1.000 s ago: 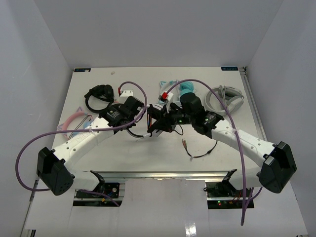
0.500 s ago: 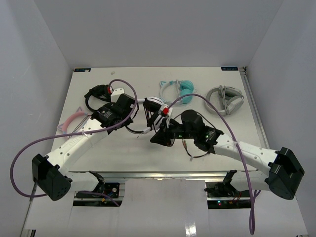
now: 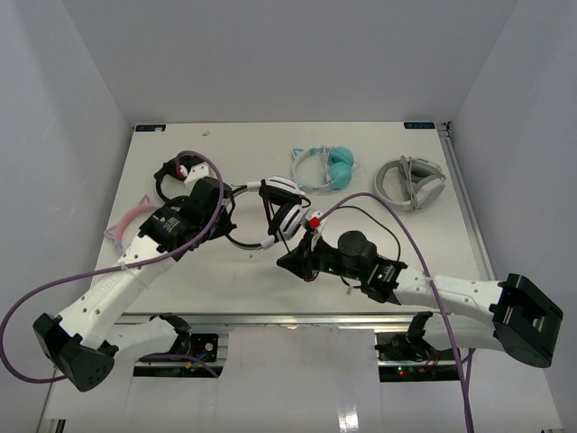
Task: Wrap the headphones
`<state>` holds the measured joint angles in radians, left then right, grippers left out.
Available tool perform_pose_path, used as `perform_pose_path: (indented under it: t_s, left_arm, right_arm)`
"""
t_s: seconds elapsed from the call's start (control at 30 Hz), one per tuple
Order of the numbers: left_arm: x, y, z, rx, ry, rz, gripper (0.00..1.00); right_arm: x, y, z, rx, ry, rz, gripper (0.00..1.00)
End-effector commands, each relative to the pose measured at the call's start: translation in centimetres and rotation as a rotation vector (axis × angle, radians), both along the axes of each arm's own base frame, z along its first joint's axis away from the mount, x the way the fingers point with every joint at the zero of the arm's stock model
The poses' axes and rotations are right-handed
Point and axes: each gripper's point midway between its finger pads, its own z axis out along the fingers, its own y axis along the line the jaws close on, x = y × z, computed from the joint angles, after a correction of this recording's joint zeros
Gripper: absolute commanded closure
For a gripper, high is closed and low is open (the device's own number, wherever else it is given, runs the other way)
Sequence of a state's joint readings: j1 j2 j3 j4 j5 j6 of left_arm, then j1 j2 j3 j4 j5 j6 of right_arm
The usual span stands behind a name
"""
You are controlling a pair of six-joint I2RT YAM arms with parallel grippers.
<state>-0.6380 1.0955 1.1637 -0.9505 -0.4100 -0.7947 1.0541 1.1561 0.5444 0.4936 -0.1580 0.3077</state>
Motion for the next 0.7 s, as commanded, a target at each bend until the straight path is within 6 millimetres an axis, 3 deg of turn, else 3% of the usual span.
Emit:
perform_pose_path:
  t_s: [0.0, 0.2, 0.43, 0.67]
  left_arm:
    - [0.4, -1.2, 5.9, -0.281, -0.178, 0.057, 1.00]
    - [-0.8, -0.7, 7.1, -0.344, -0.213, 0.059, 1.00]
    - [-2.0, -0.9, 7.7, -0.426, -0.216, 0.055, 1.00]
    - [-3.6, -1.3, 9.6, -0.511, -0.222, 0.013, 1.00]
  right_arm:
    - [0.8, -1.5, -2.7, -0.029, -0.022, -0.112, 0.90]
    - [1.4, -1.7, -3.5, -0.032, -0.044, -0.144, 0.84]
    - [2.8, -0.9, -4.1, -0.059, -0.098, -0.173, 0.84]
    - [4.0, 0.1, -3.6, -0.063, -0.207, -0.167, 0.79]
